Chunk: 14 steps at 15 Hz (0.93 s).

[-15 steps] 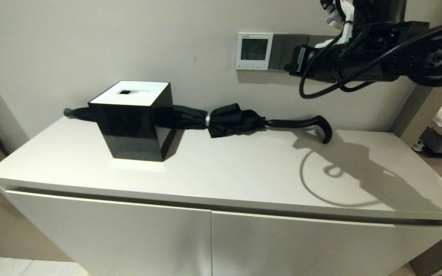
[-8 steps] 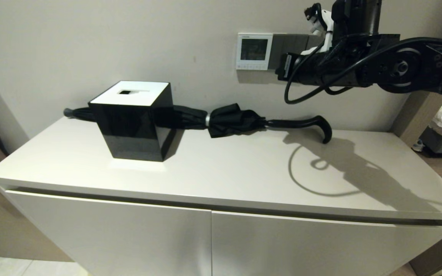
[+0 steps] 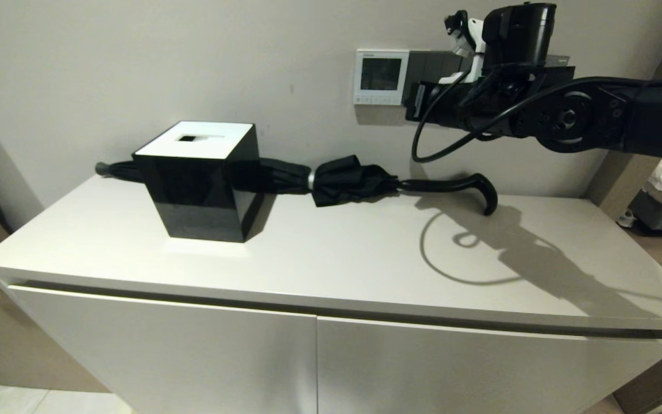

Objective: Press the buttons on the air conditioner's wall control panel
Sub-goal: Turn on the central air conditioner

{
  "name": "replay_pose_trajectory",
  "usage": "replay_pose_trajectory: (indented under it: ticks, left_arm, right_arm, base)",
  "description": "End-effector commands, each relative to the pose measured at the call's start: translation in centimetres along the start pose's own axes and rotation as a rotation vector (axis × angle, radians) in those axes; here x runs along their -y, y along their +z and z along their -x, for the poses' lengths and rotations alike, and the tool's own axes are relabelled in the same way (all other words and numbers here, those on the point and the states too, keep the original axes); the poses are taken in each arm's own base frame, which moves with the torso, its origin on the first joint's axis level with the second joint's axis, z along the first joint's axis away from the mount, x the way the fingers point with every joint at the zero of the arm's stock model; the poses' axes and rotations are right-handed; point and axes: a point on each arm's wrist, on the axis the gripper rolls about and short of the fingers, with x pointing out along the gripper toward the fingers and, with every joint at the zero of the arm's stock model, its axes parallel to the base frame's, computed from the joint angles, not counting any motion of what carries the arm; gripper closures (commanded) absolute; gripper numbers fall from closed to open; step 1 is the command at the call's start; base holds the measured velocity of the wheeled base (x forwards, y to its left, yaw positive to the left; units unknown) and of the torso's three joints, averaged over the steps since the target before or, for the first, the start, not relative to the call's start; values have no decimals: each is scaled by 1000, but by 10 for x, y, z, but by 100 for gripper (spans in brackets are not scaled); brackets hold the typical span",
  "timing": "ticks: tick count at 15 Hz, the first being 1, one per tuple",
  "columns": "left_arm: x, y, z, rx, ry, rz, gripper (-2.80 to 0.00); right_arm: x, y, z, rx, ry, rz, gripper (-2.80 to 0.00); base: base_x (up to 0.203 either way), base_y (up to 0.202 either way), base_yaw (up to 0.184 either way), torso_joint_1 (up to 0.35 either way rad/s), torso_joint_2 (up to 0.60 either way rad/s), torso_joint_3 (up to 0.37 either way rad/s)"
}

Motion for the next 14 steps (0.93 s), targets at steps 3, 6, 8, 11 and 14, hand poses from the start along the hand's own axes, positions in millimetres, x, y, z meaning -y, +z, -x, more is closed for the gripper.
replay_pose_trajectory:
  ticks: [3, 6, 8, 11, 14]
  left_arm:
    - [0, 0, 0, 0, 0, 0, 0]
    - [0, 0, 0, 0, 0, 0, 0]
    - [0, 0, 0, 0, 0, 0, 0]
    - [0, 0, 0, 0, 0, 0, 0]
    - [0, 0, 0, 0, 0, 0, 0]
  right_arm:
    - [0, -5, -8, 22, 6, 0, 0]
    - [-1, -13, -15, 23, 11, 27, 0]
    - [-4, -12, -17, 51, 20, 34, 0]
    - [-9, -10, -18, 96, -13, 75, 0]
    - [-7, -12, -21, 113, -25, 92, 0]
  base:
    - [0, 0, 0, 0, 0, 0]
    - [0, 0, 0, 0, 0, 0]
    - [0, 0, 0, 0, 0, 0]
    - [0, 0, 0, 0, 0, 0]
    - [0, 0, 0, 0, 0, 0]
